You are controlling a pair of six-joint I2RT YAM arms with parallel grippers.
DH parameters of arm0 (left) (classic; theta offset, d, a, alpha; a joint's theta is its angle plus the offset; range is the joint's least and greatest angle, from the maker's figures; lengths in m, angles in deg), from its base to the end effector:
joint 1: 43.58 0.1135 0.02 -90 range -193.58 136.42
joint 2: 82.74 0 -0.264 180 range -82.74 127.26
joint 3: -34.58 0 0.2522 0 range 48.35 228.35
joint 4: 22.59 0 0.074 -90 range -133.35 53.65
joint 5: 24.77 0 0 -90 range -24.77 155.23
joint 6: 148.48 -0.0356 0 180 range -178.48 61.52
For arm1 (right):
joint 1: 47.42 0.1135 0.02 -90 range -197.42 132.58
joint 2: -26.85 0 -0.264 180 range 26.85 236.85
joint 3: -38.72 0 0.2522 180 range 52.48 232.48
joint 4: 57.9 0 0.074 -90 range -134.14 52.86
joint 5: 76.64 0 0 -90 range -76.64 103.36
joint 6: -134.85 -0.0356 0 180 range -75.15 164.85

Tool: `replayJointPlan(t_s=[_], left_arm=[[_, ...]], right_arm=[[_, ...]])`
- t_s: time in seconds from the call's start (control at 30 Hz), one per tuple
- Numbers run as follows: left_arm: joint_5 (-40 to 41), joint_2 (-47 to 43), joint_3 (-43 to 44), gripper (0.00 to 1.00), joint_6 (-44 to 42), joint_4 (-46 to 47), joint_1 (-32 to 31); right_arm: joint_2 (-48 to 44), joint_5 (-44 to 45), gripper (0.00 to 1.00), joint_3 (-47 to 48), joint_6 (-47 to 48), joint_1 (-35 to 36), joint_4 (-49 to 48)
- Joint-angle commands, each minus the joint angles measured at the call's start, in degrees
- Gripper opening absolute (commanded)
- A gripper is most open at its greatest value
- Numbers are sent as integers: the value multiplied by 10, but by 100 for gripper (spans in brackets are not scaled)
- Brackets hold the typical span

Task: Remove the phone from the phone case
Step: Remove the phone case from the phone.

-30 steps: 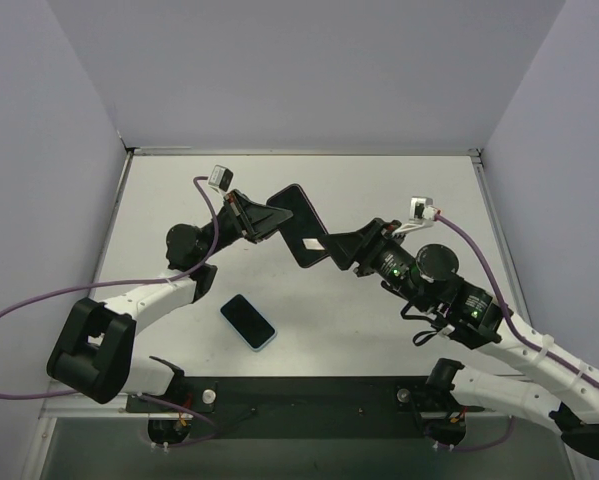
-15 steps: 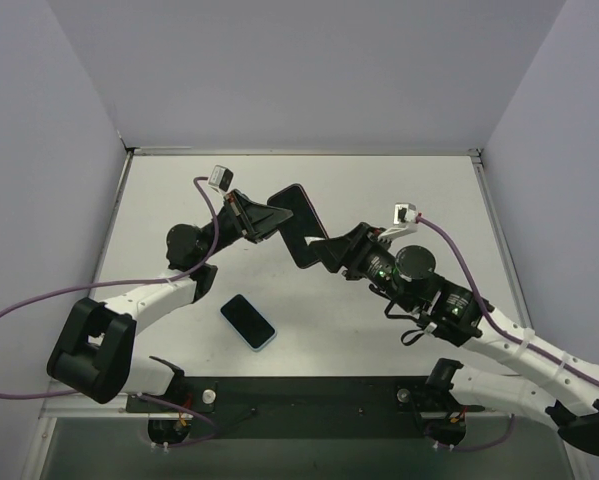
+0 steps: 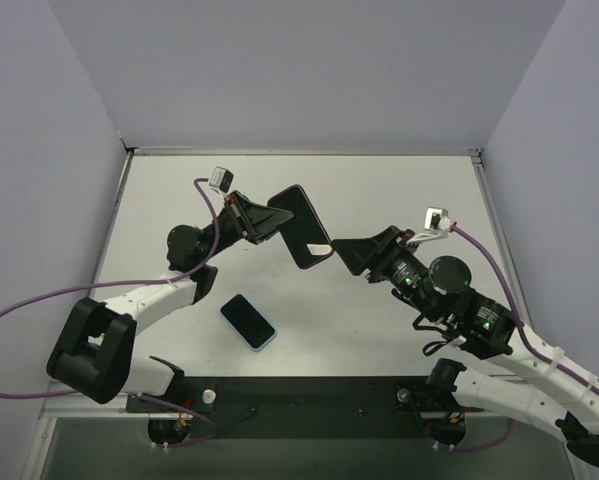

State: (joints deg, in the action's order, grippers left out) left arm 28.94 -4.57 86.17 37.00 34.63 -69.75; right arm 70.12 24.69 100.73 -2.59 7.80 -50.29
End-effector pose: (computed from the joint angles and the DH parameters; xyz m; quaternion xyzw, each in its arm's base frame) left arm 0.2418 -0.1423 0.3114 -0.0450 0.5409 -0.7960 0.2678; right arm 0.1047 0.1385 0.3965 0.0332 0.6358 0.5609 0.5292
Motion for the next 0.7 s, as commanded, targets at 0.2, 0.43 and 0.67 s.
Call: replayJointPlan(t_s=[0.2, 0.43, 0.67], left_arm=[[12, -5, 15, 0, -13, 34, 2], [13, -5, 15, 0, -19, 26, 1], [8, -7, 16, 0, -18, 26, 1]], right_arm=[[15, -1, 50, 33, 24, 4, -8], [52, -49, 50, 33, 13, 9, -49], [49, 4, 50, 19, 16, 10, -16]])
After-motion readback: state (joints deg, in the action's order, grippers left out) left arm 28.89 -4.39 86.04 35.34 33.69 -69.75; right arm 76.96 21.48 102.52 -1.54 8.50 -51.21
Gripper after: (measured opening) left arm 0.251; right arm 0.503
